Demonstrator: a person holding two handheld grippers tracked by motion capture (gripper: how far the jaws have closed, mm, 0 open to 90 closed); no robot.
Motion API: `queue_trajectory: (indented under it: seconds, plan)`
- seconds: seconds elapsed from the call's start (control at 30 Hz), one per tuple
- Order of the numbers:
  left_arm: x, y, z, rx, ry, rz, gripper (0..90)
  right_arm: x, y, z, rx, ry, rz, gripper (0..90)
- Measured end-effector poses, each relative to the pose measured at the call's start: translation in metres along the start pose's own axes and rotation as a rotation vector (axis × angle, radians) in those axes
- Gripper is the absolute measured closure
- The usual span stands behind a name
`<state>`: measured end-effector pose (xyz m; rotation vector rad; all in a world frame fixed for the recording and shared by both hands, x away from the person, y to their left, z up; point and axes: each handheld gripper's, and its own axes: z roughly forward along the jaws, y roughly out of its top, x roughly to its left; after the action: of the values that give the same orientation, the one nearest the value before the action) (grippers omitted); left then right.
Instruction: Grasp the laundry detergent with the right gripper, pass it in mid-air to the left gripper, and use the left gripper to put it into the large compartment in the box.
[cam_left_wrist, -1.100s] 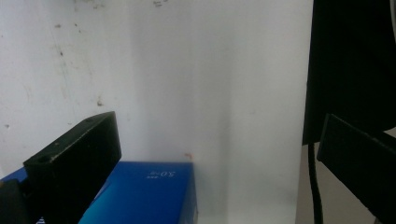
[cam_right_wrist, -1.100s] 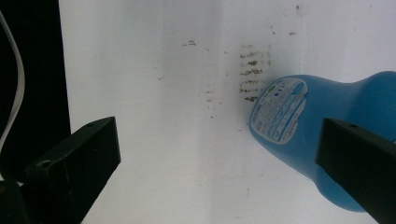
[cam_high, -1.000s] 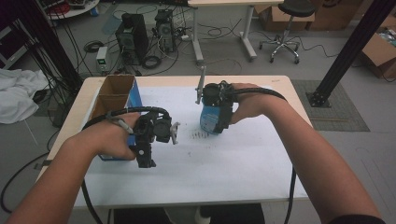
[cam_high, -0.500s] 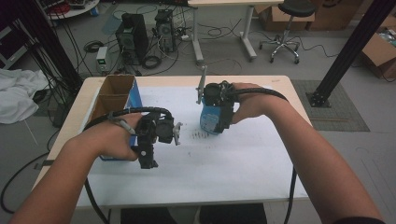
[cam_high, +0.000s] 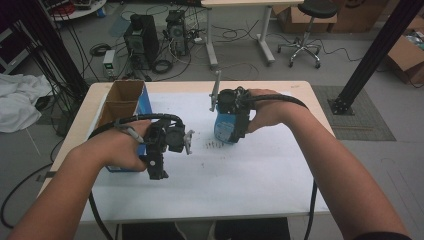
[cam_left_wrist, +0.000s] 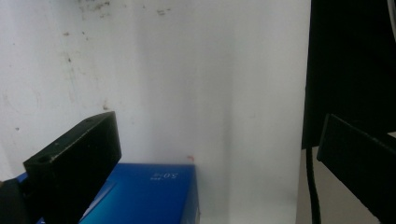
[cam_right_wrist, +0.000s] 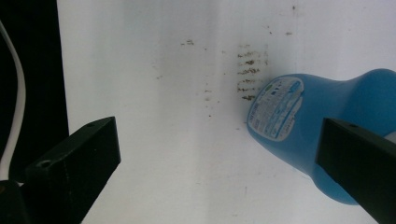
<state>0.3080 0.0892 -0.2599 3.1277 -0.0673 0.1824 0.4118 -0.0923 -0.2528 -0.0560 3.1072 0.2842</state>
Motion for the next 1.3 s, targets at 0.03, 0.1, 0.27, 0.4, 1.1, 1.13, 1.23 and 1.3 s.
queue_trajectory:
  seconds: [0.03,0.1,0.27,0.4,1.1,1.13,1.23,1.3]
  plan:
    - [0.000,0.000,0.000,0.000,0.000,0.000,0.1,0.000,0.000,0.000,0.000,0.000,0.000,0.0]
    - [-0.001,0.000,0.002,0.010,-0.001,-0.002,0.1,0.001,0.000,0.001,0.006,-0.001,-0.003,0.0]
    - [-0.001,-0.003,0.003,0.005,0.000,-0.009,0.1,0.007,-0.005,-0.003,-0.007,0.000,0.000,0.0]
    - [-0.003,-0.003,0.002,0.006,0.005,-0.008,0.1,0.014,-0.016,-0.008,-0.031,-0.010,0.005,0.0]
    - [-0.014,0.006,-0.002,0.003,0.015,0.018,0.1,0.006,-0.134,0.047,-0.467,-0.133,0.316,0.0]
    - [-0.015,0.006,-0.002,0.001,0.017,0.020,0.1,0.006,-0.134,0.047,-0.467,-0.133,0.316,0.0]
    - [-0.017,0.005,-0.002,0.003,0.014,0.020,0.1,-0.003,-0.143,0.061,-0.552,-0.148,0.366,0.0]
    - [-0.017,0.004,-0.002,0.001,0.012,0.014,0.1,-0.007,-0.144,0.068,-0.595,-0.151,0.383,0.0]
